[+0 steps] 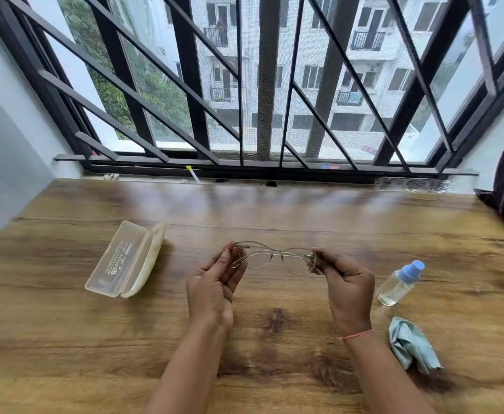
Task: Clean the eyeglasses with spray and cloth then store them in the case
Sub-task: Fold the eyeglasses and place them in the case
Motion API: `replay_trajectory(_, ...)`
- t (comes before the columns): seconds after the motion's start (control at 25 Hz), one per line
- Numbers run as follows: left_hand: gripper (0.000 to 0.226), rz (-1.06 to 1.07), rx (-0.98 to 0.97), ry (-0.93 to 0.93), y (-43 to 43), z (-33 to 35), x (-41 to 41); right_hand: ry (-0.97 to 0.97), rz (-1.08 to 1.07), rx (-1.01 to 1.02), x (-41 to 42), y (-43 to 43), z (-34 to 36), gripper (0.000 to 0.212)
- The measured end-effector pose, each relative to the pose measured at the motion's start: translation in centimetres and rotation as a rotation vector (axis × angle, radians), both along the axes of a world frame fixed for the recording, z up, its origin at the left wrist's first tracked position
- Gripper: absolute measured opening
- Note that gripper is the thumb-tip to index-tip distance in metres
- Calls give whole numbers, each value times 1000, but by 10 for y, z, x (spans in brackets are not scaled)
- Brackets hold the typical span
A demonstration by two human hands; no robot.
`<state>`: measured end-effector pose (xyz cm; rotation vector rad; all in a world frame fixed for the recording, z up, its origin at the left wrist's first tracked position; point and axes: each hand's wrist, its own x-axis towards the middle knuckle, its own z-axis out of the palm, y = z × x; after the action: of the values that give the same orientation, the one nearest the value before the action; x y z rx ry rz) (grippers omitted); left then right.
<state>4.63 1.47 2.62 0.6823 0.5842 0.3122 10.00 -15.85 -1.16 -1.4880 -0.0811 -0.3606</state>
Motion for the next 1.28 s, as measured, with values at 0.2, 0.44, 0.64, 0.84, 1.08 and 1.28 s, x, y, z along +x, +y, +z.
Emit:
replay_trajectory(0.2, 16, -6, 16, 5, -1, -1, -1, 2, -6, -34, 0, -3, -4, 58)
replay_trajectory(0.44, 17, -9, 13, 10, -1, -2, -1, 9, -13, -37, 2, -2, -9, 57)
replay_trajectory(0.64, 16, 32, -5, 11, -1, -6, -2, 26, -14, -22, 3, 0, -13, 56)
replay_trajectory(0.84, 16, 69, 61, 11, 2, -7, -6, 36, 14, -23, 8, 9, -10, 57)
replay_trajectory(1.08, 16, 277, 289, 26, 24, -6, -26, 39, 177, -14, 20, 46, 12, 36)
replay_trajectory(1.28, 20, 536, 429, 53, 65, -8, -45, 59, 516, -43, 37, 106, 38, 31)
